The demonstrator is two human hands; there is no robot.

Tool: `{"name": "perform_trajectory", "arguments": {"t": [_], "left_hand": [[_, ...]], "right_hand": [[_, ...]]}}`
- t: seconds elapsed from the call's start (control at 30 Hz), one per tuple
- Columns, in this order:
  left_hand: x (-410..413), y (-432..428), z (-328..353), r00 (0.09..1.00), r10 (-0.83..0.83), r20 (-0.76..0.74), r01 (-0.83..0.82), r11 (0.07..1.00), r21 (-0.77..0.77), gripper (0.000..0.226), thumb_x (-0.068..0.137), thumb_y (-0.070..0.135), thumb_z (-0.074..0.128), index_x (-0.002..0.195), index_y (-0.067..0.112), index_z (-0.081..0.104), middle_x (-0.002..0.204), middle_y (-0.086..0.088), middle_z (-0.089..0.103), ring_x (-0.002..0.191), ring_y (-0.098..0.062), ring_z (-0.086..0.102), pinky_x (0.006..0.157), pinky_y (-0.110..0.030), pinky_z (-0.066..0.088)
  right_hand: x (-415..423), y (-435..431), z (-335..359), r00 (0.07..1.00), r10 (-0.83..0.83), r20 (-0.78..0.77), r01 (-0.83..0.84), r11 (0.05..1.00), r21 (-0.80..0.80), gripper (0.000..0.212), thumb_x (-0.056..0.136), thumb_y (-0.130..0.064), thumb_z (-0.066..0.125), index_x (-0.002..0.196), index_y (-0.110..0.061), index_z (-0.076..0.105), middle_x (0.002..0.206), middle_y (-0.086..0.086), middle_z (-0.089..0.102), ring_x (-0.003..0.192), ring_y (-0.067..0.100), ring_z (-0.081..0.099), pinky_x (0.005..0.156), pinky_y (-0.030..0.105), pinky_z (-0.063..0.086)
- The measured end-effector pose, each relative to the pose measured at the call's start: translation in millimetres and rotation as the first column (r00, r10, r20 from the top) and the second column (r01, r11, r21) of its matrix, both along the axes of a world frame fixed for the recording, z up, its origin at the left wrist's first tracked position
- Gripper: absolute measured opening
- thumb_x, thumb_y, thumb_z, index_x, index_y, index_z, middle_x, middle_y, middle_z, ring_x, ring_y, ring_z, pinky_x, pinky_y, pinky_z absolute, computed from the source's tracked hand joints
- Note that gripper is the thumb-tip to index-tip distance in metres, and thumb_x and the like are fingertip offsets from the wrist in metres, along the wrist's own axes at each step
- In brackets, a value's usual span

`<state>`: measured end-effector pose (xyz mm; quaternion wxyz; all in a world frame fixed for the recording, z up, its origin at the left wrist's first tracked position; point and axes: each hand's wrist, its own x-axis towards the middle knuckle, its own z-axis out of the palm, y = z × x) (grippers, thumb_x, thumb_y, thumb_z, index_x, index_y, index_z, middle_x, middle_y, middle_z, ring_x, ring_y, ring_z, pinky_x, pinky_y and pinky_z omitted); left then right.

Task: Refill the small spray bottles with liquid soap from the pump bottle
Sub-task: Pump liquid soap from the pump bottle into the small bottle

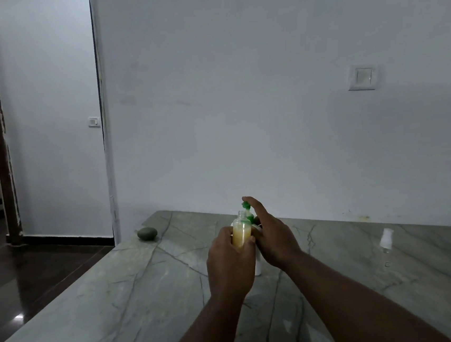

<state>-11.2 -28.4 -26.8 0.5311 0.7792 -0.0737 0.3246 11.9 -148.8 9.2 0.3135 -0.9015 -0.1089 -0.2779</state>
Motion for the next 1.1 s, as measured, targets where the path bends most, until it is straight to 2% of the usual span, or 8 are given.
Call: {"name": "perform_trajectory", "arguments": {"t": [0.1, 0.3, 0.63, 0.8, 0.97, 1.1], "left_hand": [[-0.8, 0.7, -0.3, 1.000, -0.004, -0.002, 0.004, 1.000, -0.003, 0.021, 0.094, 0.039, 0.071, 0.110, 0.027, 0.063, 0.087, 0.012, 0.064, 0.076, -0.007, 0.063, 0.063, -0.020, 0.048], [-0.1, 0.6, -0.8, 1.000, -0.004, -0.006, 0.004, 1.000, -0.006, 0.022, 0.094, 0.039, 0.071, 0.110, 0.027, 0.064, 0.088, 0.012, 0.064, 0.077, -0.007, 0.063, 0.064, -0.021, 0.050], [1.5, 0.4, -2.3, 1.000, 0.006, 0.004, -0.006, 1.000, -0.009, 0.026, 0.094, 0.040, 0.072, 0.115, 0.027, 0.064, 0.090, 0.014, 0.064, 0.078, -0.005, 0.062, 0.063, -0.019, 0.046], [5.8, -1.1, -4.9, 1.000, 0.019, 0.006, -0.019, 1.000, 0.002, 0.029, 0.094, 0.039, 0.073, 0.116, 0.024, 0.064, 0.091, 0.018, 0.061, 0.078, -0.003, 0.061, 0.064, -0.017, 0.046], [8.1, -0.4, -6.5, 1.000, 0.014, 0.010, -0.014, 1.000, 0.005, 0.027, 0.093, 0.041, 0.072, 0.114, 0.027, 0.064, 0.090, 0.016, 0.062, 0.078, -0.005, 0.062, 0.068, -0.025, 0.056], [7.5, 0.7, -6.0, 1.000, 0.009, 0.012, -0.009, 1.000, 0.007, 0.022, 0.093, 0.041, 0.071, 0.110, 0.029, 0.063, 0.087, 0.016, 0.062, 0.076, -0.004, 0.062, 0.064, -0.023, 0.053]], "right_hand": [[1.8, 0.3, -0.4, 1.000, -0.004, 0.000, 0.004, 1.000, 0.008, 0.058, 0.102, -0.024, 0.051, 0.146, -0.055, 0.030, 0.127, -0.005, 0.064, 0.103, 0.014, 0.063, 0.079, 0.029, 0.047], [3.9, 2.2, -4.6, 1.000, -0.026, 0.017, 0.025, 0.999, 0.025, 0.052, 0.102, -0.026, 0.052, 0.142, -0.055, 0.034, 0.127, -0.008, 0.065, 0.106, 0.015, 0.063, 0.078, 0.030, 0.046], [-0.5, 1.2, -1.6, 0.999, -0.026, 0.018, 0.026, 1.000, -0.012, 0.067, 0.105, -0.025, 0.051, 0.156, -0.053, 0.018, 0.141, -0.005, 0.059, 0.113, 0.014, 0.060, 0.084, 0.026, 0.043], [-1.0, 0.9, -2.0, 1.000, -0.013, 0.013, 0.013, 1.000, -0.014, 0.061, 0.104, -0.025, 0.051, 0.155, -0.048, 0.025, 0.143, -0.004, 0.058, 0.117, 0.016, 0.060, 0.086, 0.027, 0.043], [0.8, 1.8, -3.4, 1.000, -0.019, 0.014, 0.019, 1.000, 0.000, 0.057, 0.103, -0.023, 0.052, 0.150, -0.047, 0.031, 0.136, -0.003, 0.061, 0.110, 0.015, 0.061, 0.081, 0.027, 0.042], [2.2, 2.1, -4.0, 0.999, -0.030, 0.019, 0.030, 1.000, 0.000, 0.054, 0.102, -0.022, 0.051, 0.145, -0.050, 0.034, 0.131, -0.005, 0.063, 0.105, 0.014, 0.060, 0.078, 0.029, 0.044]]}}
